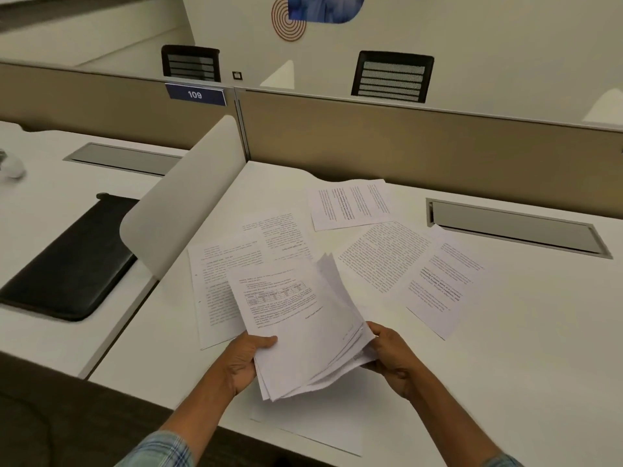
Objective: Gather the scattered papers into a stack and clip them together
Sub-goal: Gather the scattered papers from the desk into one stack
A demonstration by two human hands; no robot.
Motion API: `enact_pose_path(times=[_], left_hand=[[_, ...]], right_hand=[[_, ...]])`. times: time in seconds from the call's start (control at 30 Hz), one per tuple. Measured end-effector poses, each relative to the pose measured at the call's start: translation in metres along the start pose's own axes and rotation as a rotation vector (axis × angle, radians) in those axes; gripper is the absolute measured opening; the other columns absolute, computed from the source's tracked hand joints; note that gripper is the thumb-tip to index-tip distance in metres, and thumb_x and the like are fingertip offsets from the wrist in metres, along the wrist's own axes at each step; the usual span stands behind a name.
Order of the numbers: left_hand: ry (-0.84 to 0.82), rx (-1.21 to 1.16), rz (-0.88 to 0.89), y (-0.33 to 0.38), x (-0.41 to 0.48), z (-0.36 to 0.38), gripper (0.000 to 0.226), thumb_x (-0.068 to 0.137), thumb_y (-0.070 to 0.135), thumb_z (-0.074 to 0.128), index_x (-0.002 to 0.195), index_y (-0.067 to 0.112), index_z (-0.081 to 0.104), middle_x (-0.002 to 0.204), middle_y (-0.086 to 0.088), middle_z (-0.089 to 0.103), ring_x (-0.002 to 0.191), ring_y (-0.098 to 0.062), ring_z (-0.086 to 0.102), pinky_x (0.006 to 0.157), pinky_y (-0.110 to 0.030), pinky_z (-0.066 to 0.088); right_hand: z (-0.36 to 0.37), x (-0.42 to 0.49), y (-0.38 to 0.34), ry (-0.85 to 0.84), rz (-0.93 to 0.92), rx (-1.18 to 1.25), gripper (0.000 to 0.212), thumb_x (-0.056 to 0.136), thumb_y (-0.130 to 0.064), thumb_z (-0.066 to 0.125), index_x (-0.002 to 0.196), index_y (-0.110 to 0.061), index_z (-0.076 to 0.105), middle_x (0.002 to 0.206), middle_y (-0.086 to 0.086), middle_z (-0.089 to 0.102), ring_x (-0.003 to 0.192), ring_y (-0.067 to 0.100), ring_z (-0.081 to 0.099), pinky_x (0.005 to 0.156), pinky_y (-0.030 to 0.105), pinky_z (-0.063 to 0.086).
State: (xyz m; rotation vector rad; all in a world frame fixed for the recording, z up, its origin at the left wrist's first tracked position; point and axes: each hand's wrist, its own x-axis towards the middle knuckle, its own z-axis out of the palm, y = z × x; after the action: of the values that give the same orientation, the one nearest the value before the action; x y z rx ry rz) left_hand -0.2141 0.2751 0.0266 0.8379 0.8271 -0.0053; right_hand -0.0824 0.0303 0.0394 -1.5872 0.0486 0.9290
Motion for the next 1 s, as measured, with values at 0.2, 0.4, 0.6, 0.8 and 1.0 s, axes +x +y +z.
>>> enact_pose_path(times=[0.2,0.4,0.6,0.8,1.0], left_hand=[[-0.044,0.064,0.074,0.016,-0.007,-0.012,0.05,0.083,-0.016,0.065,0.119,0.019,0.068,0.126,-0.015,0.072,0.116,-0.037,0.064,0.106,-0.055,0.048],[-0.164,0.189,0.075,0.026,-0.016,-0.002,0.052,0.084,-0.009,0.069,0.127,0.019,0.065,0.124,-0.01,0.074,0.117,-0.035,0.068,0.103,-0.055,0.051],[-0.152,0.22,0.121,0.03,-0.013,-0.005,0.054,0.084,-0.01,0.07,0.127,0.021,0.065,0.123,-0.007,0.075,0.119,-0.034,0.066,0.106,-0.054,0.05],[-0.049,0.098,0.201,0.045,0.0,-0.022,0.051,0.086,-0.009,0.067,0.132,0.013,0.064,0.133,-0.017,0.068,0.124,-0.04,0.061,0.11,-0.058,0.044],[0.042,-0.05,0.324,0.069,-0.003,-0.055,0.056,0.089,-0.01,0.061,0.139,0.014,0.059,0.138,-0.014,0.064,0.127,-0.037,0.058,0.112,-0.053,0.042]], right_hand=[[-0.015,0.01,-0.004,-0.043,0.118,-0.014,0.096,0.069,-0.082,0.066,0.145,-0.025,0.053,0.142,0.001,0.062,0.131,0.03,0.058,0.111,0.056,0.046],[0.019,0.006,-0.033,-0.251,0.009,0.013,0.048,0.088,-0.025,0.077,0.133,-0.014,0.064,0.122,0.008,0.076,0.112,0.031,0.072,0.102,0.053,0.055],[0.037,0.014,-0.041,-0.288,-0.017,-0.075,0.049,0.086,-0.026,0.079,0.133,-0.018,0.064,0.124,0.008,0.074,0.115,0.033,0.07,0.101,0.055,0.055],[0.044,0.013,-0.045,0.04,-0.072,-0.091,0.033,0.094,-0.05,0.063,0.105,-0.02,0.071,0.106,0.006,0.078,0.095,0.022,0.073,0.079,0.033,0.059],[0.031,0.014,0.012,0.088,-0.099,-1.159,0.07,0.082,-0.053,0.074,0.14,-0.023,0.05,0.137,0.006,0.057,0.123,0.024,0.056,0.103,0.038,0.048]])
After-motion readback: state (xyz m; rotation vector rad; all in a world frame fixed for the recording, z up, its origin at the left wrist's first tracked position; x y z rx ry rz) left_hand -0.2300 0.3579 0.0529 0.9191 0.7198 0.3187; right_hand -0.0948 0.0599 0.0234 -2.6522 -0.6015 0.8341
